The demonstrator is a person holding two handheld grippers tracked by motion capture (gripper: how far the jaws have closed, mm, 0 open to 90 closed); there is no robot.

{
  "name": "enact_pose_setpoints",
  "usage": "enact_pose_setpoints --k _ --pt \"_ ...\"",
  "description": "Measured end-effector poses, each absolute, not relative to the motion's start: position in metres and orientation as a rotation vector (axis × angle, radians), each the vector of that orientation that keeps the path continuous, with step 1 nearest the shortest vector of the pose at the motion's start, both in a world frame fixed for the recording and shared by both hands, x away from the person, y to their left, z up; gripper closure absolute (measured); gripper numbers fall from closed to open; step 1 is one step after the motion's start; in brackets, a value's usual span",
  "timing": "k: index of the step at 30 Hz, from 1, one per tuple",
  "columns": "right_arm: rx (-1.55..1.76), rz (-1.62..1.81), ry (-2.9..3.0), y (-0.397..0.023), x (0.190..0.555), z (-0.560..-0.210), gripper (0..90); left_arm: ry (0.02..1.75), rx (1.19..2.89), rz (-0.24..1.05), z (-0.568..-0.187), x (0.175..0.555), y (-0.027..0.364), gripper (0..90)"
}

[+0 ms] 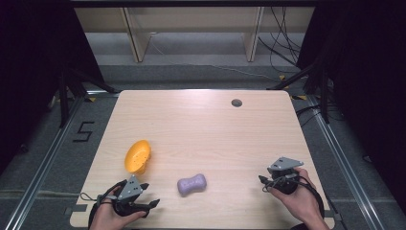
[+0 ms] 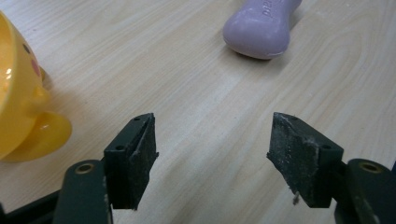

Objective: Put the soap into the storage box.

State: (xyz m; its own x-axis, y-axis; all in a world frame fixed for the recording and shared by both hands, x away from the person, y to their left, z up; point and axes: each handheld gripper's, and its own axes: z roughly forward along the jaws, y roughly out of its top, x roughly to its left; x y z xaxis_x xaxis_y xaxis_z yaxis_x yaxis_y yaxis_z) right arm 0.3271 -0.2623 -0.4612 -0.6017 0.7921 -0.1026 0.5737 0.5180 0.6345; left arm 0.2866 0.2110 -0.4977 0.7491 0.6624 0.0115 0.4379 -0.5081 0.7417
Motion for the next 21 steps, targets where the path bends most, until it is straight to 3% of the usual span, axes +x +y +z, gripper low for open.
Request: enact_pose_setpoints --k 4,10,18,21 --pt "1.126 0.779 2.391 -0.261 0.327 -0.461 55.2 0.828 2.236 0.415 -0.489 0.289 0.209 35.0" --pt "1.101 0.757 2.397 -0.258 0.326 -0.462 53.9 0.936 2.275 0.357 -0.477 0.293 0.2 36.7" --pt "1.117 0.76 2.405 -0.259 0.326 -0.462 53.2 0.893 2.442 0.317 -0.465 0.307 0.185 36.9" --pt "1.109 0.754 2.415 -0.258 0.327 -0.463 53.1 0.895 2.445 0.246 -0.458 0.314 0.176 35.7"
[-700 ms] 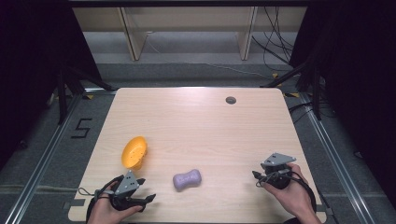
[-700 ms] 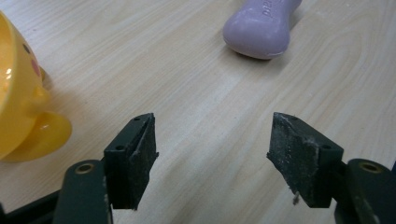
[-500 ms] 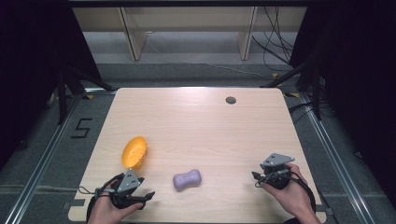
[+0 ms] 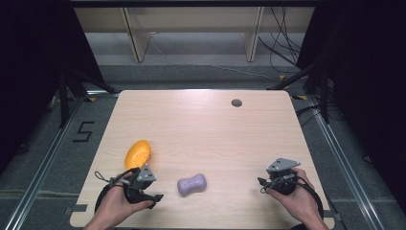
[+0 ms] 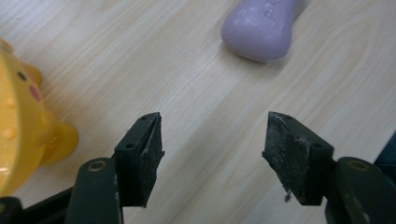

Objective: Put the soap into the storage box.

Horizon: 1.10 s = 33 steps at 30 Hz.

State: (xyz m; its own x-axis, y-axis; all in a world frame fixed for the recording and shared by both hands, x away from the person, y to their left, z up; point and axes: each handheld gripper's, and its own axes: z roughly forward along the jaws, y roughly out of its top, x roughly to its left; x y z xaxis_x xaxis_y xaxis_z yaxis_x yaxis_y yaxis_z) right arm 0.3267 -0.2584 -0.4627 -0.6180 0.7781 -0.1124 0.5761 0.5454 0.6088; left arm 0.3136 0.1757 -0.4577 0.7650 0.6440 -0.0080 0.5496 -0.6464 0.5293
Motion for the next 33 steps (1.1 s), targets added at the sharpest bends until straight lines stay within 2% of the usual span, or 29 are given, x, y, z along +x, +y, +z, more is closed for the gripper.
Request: enact_pose_setpoints --k 5,8,14,23,27,30,32,33 --pt "1.123 0.753 2.413 -0.257 0.326 -0.462 53.0 0.857 2.511 0.203 -0.454 0.321 0.169 37.1" --pt "1.122 0.745 2.418 -0.257 0.326 -0.462 52.8 0.896 2.531 0.18 -0.454 0.326 0.165 37.1" --pt "1.092 0.75 2.434 -0.258 0.328 -0.464 52.3 0.921 2.508 0.138 -0.45 0.334 0.156 32.4" --pt "1.1 0.735 2.425 -0.257 0.327 -0.464 52.1 0.945 2.503 0.076 -0.445 0.344 0.147 31.9" --pt "1.098 0.732 2.425 -0.257 0.327 -0.464 52.0 0.914 2.575 0.066 -0.443 0.351 0.143 31.9" --pt "1.103 0.732 2.426 -0.257 0.327 -0.464 51.8 0.947 2.553 0.091 -0.442 0.353 0.139 35.8" --pt "1.099 0.73 2.428 -0.257 0.327 -0.464 51.8 1.067 2.533 0.035 -0.441 0.356 0.141 37.1" --pt "1.099 0.729 2.428 -0.257 0.327 -0.464 51.7 0.985 2.576 0.063 -0.439 0.36 0.142 36.0"
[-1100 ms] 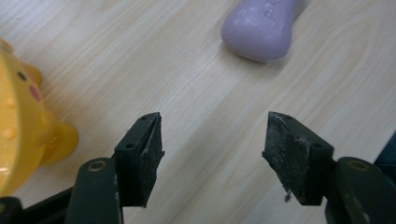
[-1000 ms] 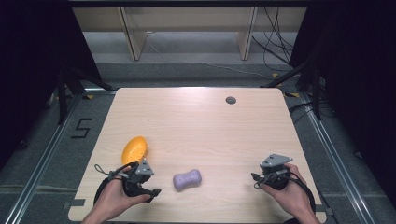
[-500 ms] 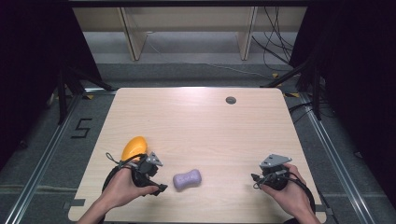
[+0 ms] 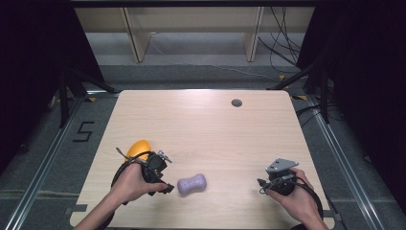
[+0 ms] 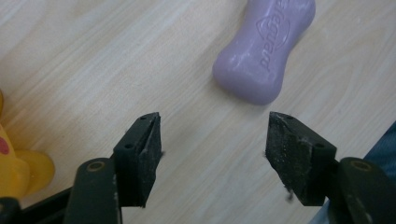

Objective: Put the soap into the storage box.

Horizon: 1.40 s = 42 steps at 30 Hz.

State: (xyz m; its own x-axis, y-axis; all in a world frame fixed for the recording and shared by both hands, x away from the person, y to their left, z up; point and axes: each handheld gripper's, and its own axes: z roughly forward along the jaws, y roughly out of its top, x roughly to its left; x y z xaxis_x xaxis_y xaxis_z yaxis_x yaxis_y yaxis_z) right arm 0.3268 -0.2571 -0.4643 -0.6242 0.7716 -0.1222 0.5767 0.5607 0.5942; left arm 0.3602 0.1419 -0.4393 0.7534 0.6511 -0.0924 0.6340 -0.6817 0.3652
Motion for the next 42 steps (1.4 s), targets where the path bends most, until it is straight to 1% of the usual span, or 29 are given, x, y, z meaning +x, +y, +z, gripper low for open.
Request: enact_pose_setpoints --k 3,7,8,9,15,28,42 --pt "1.098 0.729 2.428 -0.257 0.327 -0.464 51.6 0.995 2.544 0.055 -0.439 0.36 0.139 36.1" --pt "1.109 0.729 2.425 -0.257 0.327 -0.464 51.5 0.895 2.601 0.088 -0.434 0.364 0.136 35.6" --pt "1.116 0.729 2.425 -0.256 0.326 -0.464 51.5 0.89 2.603 0.087 -0.434 0.365 0.135 35.6" --pt "1.099 0.729 2.426 -0.257 0.327 -0.465 51.4 0.85 2.621 0.08 -0.434 0.367 0.132 36.3" --pt "1.1 0.73 2.423 -0.257 0.327 -0.465 51.4 0.781 2.651 0.071 -0.433 0.372 0.124 36.9" --pt "1.118 0.73 2.427 -0.256 0.326 -0.464 51.3 0.713 2.735 0.058 -0.431 0.382 0.105 35.0" --pt "1.119 0.733 2.431 -0.256 0.327 -0.465 51.1 0.612 2.836 0.03 -0.437 0.386 0.081 35.7"
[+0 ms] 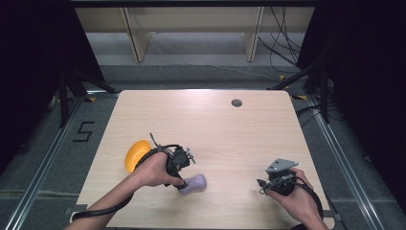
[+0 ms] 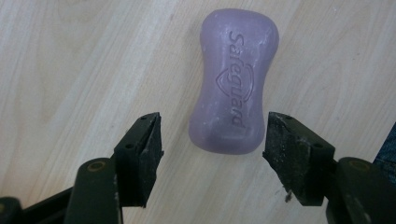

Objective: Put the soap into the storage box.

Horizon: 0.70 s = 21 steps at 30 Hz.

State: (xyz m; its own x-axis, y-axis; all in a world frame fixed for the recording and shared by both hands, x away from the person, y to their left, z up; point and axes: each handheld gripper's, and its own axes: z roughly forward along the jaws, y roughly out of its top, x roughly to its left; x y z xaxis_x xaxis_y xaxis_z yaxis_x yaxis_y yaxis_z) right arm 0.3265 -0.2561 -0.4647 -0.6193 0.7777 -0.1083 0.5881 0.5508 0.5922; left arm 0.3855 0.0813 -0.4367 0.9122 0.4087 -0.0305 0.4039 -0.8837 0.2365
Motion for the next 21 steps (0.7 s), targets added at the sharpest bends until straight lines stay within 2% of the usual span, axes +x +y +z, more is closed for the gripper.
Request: enact_pose_setpoints --k 21 --pt "1.113 0.733 2.433 -0.256 0.327 -0.465 50.6 0.559 2.892 -0.005 -0.443 0.391 0.058 35.6"
